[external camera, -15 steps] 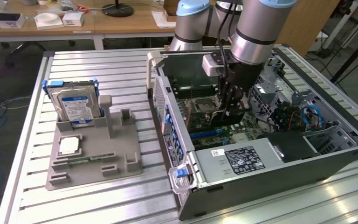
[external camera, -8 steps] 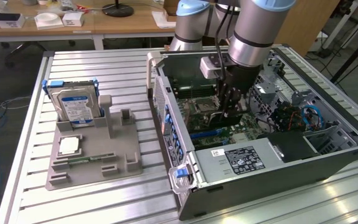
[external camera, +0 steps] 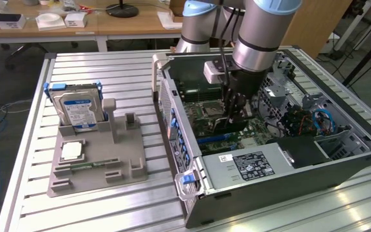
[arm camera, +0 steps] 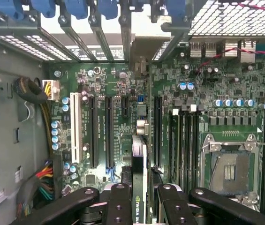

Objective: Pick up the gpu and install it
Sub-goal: 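Insert the gpu into the slot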

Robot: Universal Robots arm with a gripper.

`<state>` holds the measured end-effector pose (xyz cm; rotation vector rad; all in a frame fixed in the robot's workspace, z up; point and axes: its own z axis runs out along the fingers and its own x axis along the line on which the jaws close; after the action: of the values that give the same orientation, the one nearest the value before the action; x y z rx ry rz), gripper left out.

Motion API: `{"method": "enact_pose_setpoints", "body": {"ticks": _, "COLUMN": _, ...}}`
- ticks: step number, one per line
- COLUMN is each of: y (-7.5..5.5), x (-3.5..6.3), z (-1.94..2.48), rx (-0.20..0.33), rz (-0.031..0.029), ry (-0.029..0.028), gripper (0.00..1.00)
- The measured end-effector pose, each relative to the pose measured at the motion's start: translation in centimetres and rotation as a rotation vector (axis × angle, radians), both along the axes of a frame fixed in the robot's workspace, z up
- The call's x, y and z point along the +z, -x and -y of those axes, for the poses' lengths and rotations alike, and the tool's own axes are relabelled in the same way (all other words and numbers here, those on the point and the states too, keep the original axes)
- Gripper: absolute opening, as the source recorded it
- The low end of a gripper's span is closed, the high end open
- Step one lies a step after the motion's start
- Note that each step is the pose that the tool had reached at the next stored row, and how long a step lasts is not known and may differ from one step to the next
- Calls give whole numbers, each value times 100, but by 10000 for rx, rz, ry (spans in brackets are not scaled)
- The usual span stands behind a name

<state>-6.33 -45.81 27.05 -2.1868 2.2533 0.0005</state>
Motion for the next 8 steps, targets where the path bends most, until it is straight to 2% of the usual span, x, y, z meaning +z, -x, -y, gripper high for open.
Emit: {"method": "enact_pose_setpoints", "body": {"ticks": 8, "y": 42, "x": -7, "z": 4, "rx": 8, "rz": 1, "ry": -1, "gripper": 26}}
